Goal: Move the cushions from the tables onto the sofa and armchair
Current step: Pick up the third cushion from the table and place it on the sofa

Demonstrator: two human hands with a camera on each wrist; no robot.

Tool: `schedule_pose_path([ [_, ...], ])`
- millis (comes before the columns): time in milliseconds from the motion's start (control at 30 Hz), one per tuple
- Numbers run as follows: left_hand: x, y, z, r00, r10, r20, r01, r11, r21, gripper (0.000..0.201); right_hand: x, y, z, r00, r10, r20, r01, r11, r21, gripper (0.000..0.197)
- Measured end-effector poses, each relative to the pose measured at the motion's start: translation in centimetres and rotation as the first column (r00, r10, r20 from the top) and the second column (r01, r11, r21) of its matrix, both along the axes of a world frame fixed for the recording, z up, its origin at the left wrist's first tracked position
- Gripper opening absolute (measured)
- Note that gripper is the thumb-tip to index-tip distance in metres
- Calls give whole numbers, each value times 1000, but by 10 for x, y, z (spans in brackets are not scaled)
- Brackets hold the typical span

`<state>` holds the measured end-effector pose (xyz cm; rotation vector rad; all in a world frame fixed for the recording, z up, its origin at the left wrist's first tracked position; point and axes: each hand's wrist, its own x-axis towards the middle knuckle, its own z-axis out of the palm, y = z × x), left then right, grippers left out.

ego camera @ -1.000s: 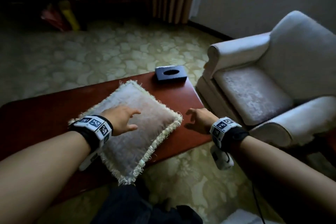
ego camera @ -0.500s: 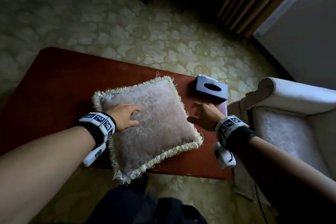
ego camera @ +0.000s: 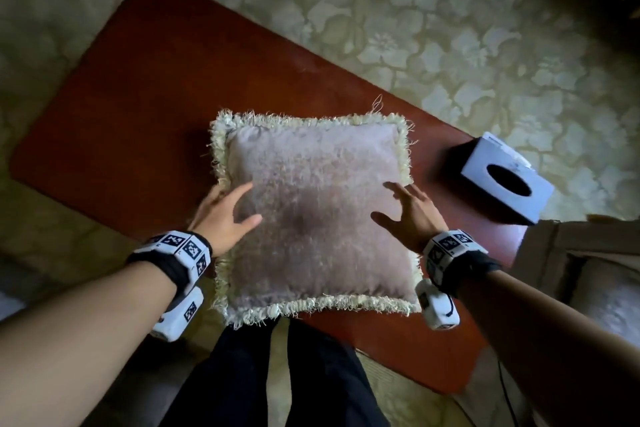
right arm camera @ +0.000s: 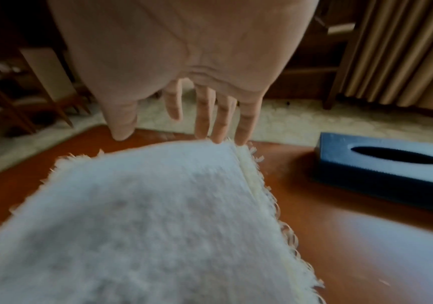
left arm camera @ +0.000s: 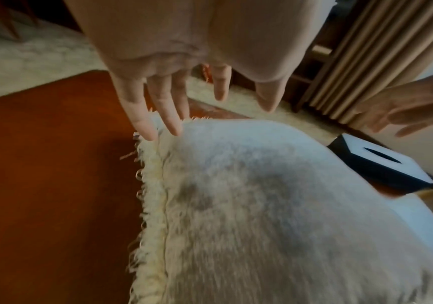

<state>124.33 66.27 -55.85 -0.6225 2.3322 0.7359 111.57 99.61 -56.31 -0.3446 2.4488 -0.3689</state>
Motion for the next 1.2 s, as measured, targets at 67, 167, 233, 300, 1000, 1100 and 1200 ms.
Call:
schedule_pose_path([
  [67,1,4,-26,995,94,20,-94,995,12,75,-12,10,-30,1000,-21,14,21,999,46,81],
  [167,-3,13,-60,977,206,50,-207,978,38,82,-23,23,-67,998,-48,35,44,994,104,90],
  [233,-8,21,-81,956,292,32,-294,951,94,90,-29,27,-90,995,-84,56,77,990,117,98],
  [300,-12,27,-98,927,376,9,-373,916,151,93,-30,29,-110,985,-139,105,128,986,111,103],
  [1000,-33,5,-61,952,116,-285,34,881,472,98,62,31,-18,874,-483,63,485,854,-190,96],
  [1100,-39,4,-14,939,-14,-343,182,867,463,101,102,36,45,813,-583,-5,570,797,-198,98],
  [1200,-48,9,26,916,-171,-362,299,893,336,107,146,42,100,730,-677,-94,640,726,-251,98],
])
